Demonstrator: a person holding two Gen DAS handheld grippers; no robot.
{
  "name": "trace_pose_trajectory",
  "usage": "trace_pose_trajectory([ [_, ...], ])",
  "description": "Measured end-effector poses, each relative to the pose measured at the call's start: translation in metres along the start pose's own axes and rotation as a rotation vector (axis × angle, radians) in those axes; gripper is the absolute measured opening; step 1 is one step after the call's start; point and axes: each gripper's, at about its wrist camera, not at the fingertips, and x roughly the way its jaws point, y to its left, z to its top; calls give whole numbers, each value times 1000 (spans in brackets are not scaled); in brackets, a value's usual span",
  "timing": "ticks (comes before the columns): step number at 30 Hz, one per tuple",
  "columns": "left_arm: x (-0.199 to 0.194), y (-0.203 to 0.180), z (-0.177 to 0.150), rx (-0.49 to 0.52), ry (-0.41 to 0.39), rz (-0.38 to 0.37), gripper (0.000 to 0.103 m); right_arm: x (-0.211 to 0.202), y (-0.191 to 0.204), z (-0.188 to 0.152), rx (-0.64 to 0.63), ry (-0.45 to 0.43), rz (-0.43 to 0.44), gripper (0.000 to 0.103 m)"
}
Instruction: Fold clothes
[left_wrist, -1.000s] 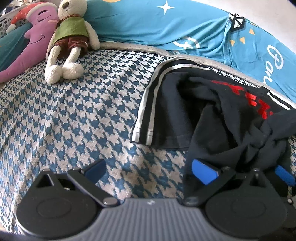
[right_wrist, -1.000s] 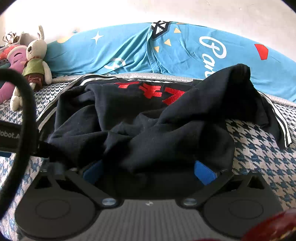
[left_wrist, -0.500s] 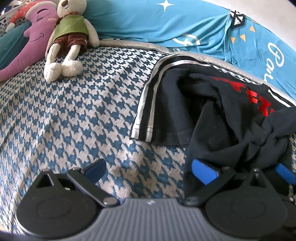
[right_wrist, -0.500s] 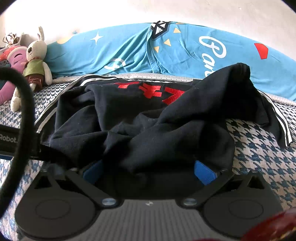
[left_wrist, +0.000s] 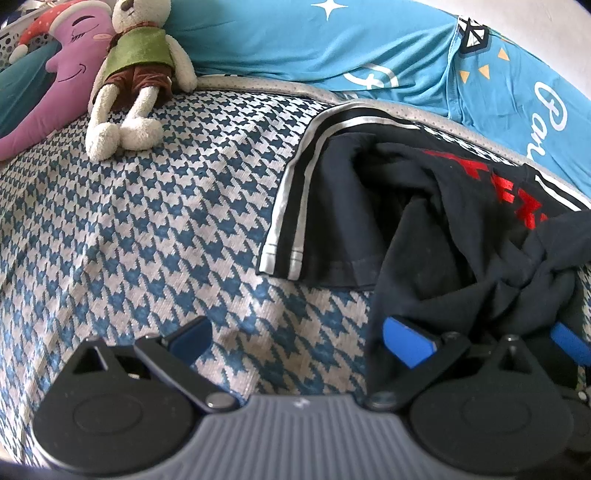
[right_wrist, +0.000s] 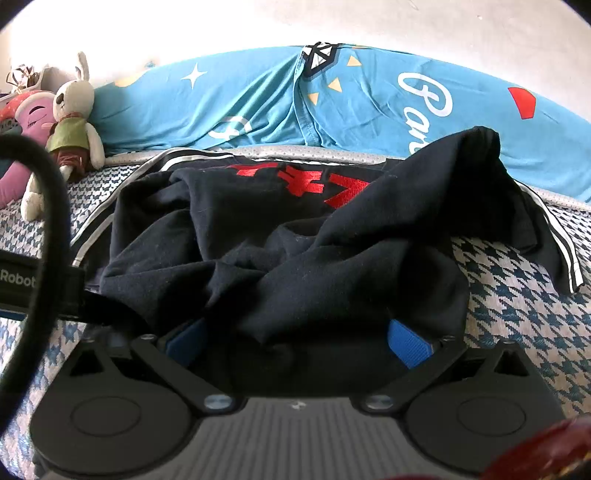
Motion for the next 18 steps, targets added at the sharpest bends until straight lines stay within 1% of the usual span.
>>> trace_pose_trajectory([
  [7,1,0,-1,-5,-1,6,103,0,0,0,1,0,0,103],
  [18,2,-4,-4,15,0,17,103,0,0,0,-5,0,-4,103],
])
